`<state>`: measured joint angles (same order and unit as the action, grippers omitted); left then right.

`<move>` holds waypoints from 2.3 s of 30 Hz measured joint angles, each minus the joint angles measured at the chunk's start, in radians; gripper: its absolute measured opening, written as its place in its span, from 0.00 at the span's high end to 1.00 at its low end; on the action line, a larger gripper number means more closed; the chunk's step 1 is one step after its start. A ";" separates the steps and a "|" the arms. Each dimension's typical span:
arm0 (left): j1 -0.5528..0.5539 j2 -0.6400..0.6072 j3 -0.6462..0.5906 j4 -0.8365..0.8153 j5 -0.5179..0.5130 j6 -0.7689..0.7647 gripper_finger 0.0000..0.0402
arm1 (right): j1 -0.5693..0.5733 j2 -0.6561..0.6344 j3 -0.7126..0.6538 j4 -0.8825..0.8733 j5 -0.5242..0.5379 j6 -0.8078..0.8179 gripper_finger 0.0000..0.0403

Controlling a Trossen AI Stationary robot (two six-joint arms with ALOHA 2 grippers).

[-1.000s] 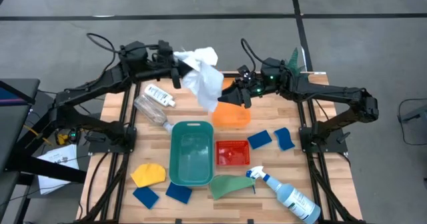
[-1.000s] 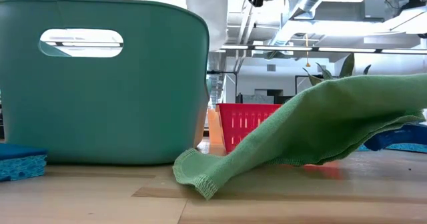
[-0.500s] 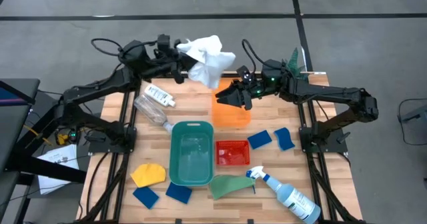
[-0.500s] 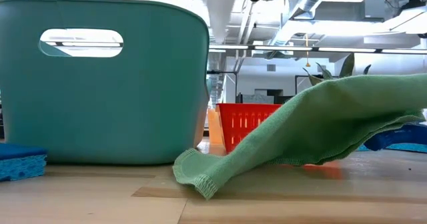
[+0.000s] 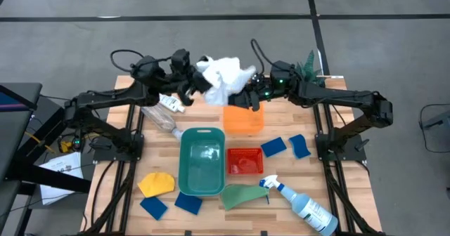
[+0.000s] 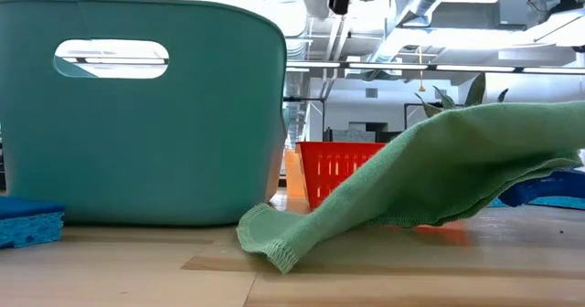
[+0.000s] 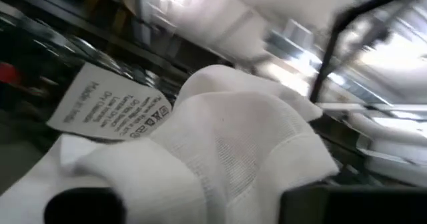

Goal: Pick & Place Kitchen Items
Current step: Put the white towel into the green bin

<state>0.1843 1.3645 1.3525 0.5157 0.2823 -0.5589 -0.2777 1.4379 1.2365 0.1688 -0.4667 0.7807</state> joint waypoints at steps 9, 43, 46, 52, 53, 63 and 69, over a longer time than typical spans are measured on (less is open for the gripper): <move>-0.062 -0.017 0.000 -0.242 0.084 0.001 0.97 | -0.066 -0.012 0.000 0.070 -0.004 0.032 0.39; 0.054 -0.016 0.000 -0.514 -0.179 0.119 0.97 | 0.017 -0.013 0.000 0.304 -0.191 -0.013 0.39; 0.054 -0.017 0.000 -0.484 -0.185 0.141 0.97 | 0.017 -0.013 0.000 0.294 -0.191 -0.017 0.39; 0.054 -0.016 0.000 -0.493 -0.253 0.186 0.97 | 0.025 -0.013 0.000 0.296 -0.203 -0.026 0.39; 0.054 -0.017 0.000 -0.490 -0.265 0.187 0.97 | 0.029 -0.013 0.000 0.294 -0.213 -0.024 0.39; 0.108 -0.020 0.000 -0.287 -0.362 0.200 0.97 | 0.060 -0.013 0.000 0.138 -0.212 -0.102 0.39; 0.116 -0.023 0.000 -0.092 -0.217 0.061 0.97 | 0.048 -0.010 0.000 0.067 -0.122 -0.127 0.39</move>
<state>0.3008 1.3415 1.3529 0.4239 0.0653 -0.4983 -0.2297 1.4277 1.2369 0.2363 -0.5886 0.6533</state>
